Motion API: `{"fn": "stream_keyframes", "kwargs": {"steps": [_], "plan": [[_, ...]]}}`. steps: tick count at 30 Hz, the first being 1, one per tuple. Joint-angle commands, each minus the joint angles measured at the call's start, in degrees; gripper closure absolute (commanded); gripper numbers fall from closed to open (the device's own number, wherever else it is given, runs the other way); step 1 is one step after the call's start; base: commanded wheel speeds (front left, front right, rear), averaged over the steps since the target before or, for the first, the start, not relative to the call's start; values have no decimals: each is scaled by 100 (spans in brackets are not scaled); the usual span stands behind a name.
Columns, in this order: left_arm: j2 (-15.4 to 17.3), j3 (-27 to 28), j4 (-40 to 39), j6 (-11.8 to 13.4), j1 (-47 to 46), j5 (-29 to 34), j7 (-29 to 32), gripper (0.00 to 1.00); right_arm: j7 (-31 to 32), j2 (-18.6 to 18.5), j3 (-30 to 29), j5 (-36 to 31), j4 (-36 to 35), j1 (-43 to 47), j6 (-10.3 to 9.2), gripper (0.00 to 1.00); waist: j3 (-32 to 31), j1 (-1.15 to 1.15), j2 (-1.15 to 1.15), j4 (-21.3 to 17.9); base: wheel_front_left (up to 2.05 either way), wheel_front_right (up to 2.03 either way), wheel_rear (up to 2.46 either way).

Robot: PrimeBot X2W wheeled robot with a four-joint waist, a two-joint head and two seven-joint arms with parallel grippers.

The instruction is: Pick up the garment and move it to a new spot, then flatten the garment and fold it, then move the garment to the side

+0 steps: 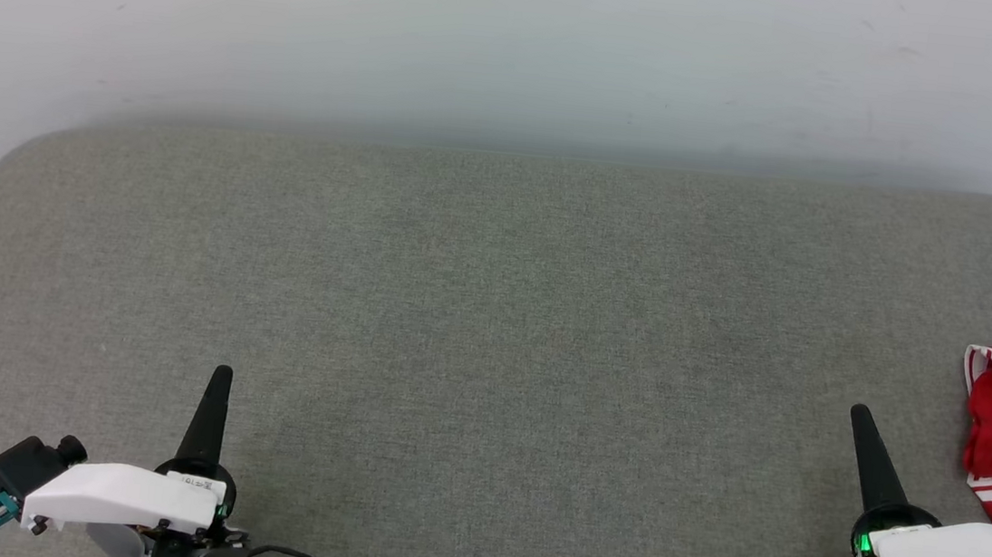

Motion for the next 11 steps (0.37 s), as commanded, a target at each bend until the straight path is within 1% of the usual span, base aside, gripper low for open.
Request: {"fn": "stream_keyframes", "kwargs": {"steps": [1, 11], "plan": [[-2, 22, -18, -24, -105, -136, 33, 100, 38, 19, -20, 130, -19, -146, -2, 100, -4, 0, 0, 0, 0, 0, 0], [-5, 48, 51, -33, -157, -690, 174, 100, 156, 21, -62, 654, -5, -132, -2, 100, -40, 0, 0, -4, 0, 0, 0]]}}
